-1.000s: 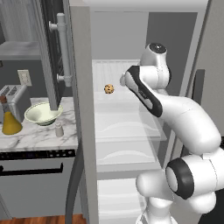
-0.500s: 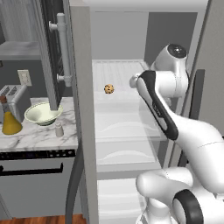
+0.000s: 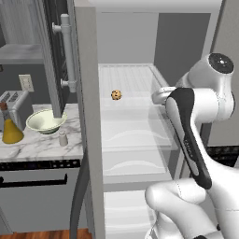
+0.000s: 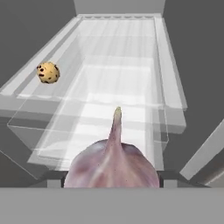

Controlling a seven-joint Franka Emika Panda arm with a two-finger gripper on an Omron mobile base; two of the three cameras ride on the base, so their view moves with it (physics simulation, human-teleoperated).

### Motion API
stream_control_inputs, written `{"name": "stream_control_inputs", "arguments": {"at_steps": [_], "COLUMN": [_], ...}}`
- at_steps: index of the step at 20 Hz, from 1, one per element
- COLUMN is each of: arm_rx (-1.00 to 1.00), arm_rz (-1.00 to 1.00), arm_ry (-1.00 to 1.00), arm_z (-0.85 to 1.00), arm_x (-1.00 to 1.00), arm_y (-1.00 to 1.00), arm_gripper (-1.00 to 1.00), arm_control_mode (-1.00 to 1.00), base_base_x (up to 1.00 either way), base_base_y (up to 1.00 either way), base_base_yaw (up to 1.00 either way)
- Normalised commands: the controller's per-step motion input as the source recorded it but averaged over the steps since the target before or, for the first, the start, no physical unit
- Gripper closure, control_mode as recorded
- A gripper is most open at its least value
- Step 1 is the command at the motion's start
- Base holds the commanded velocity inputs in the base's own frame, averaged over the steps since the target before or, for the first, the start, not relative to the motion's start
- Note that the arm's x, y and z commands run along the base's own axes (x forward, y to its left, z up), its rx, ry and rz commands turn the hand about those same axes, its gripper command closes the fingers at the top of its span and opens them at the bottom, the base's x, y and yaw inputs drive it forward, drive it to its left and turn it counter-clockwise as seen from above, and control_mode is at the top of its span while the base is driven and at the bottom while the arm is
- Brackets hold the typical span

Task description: Retrieve the bottle and the shaker from the cabinet and place them next to the mixing bowl on the counter. Then add garlic from the fridge to the mixing bowl.

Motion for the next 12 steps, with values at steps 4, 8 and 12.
{"name": "stream_control_inputs", "arguments": {"at_steps": [4,8,12], "arm_rx": [0.00,0.00,-0.01], "arm_rz": [0.00,0.00,-0.02], "arm_ry": [0.00,0.00,0.02], "arm_z": [0.14,0.15,0.28], "arm_x": [-1.00,-1.00,-0.96], "arm_y": [0.00,0.00,0.00], "arm_gripper": [1.00,1.00,1.00], "arm_control_mode": [-1.00,-1.00,-1.00], "base_base_x": [0.00,0.00,0.00], "base_base_y": [0.00,0.00,0.00], "base_base_yaw": [0.00,0.00,0.00]}}
